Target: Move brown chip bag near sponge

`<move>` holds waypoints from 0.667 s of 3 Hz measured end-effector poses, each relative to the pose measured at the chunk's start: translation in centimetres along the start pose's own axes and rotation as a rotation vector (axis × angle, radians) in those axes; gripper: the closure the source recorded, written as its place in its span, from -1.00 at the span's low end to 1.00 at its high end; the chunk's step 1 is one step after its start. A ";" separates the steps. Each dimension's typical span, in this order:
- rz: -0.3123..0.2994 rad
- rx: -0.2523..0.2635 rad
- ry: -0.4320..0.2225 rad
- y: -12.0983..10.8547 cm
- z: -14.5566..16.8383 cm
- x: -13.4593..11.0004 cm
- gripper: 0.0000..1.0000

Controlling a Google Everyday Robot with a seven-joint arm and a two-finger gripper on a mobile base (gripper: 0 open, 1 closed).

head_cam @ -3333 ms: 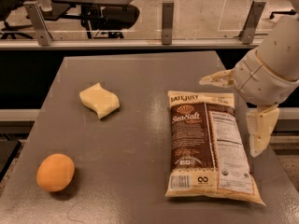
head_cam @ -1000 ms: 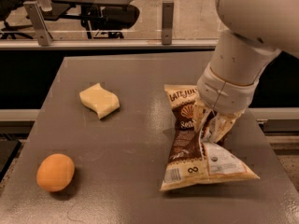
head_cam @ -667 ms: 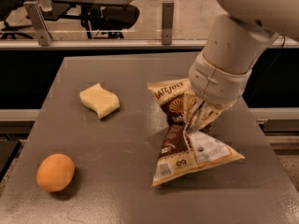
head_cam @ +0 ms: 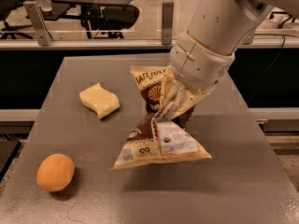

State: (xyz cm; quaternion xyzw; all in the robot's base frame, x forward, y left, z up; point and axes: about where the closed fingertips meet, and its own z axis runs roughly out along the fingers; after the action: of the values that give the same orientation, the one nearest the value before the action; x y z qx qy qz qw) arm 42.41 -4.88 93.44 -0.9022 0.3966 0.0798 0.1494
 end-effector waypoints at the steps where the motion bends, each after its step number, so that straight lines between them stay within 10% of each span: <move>1: 0.048 0.007 -0.094 -0.6 0.5 -2.6 1.00; 2: 0.055 0.007 -0.151 -0.6 1.6 -4.8 1.00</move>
Offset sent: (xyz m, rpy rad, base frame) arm -0.0515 0.0597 -0.0148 0.1473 0.1880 -0.0073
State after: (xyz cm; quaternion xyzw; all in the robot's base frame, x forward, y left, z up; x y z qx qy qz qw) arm 39.58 -0.63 93.29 -0.8819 0.4092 0.1504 0.1797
